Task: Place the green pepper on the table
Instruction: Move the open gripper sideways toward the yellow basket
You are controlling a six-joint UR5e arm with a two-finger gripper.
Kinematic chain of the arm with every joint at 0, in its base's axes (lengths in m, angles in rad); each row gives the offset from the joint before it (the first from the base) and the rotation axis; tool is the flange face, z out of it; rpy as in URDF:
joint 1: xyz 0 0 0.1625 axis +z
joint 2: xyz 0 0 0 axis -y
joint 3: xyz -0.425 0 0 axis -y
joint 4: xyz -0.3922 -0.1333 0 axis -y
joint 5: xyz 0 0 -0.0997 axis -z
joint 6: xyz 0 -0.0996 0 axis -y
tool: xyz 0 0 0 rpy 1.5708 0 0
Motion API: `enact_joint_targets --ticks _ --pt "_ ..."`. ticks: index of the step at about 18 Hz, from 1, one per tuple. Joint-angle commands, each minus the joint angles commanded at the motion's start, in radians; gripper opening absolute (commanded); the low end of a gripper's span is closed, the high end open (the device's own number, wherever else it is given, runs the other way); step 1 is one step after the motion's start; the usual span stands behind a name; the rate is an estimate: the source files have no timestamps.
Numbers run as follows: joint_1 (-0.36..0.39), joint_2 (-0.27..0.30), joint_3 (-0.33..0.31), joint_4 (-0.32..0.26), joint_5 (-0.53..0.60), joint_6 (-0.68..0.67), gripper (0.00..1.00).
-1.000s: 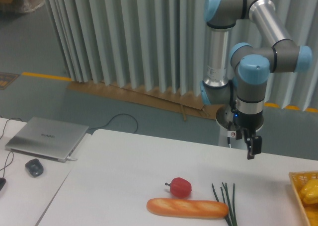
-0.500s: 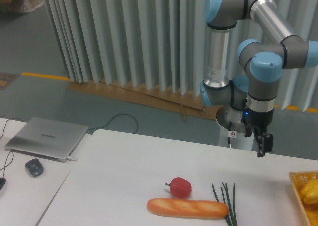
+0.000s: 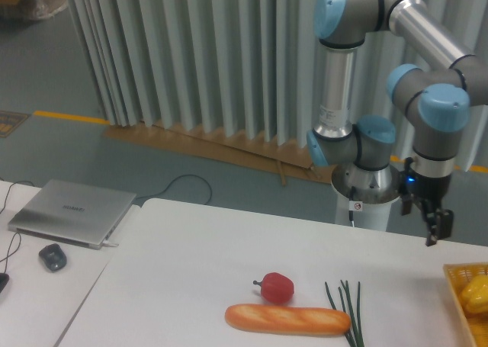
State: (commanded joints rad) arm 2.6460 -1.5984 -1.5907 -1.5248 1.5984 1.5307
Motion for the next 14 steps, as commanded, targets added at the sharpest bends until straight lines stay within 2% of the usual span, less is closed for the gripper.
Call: enact_joint_targets --ticks 9,14 --pt "0.031 -0.014 0.000 0.009 0.000 0.020 1.00" --pt "0.075 -0.015 -0.002 0.008 0.000 0.062 1.00"
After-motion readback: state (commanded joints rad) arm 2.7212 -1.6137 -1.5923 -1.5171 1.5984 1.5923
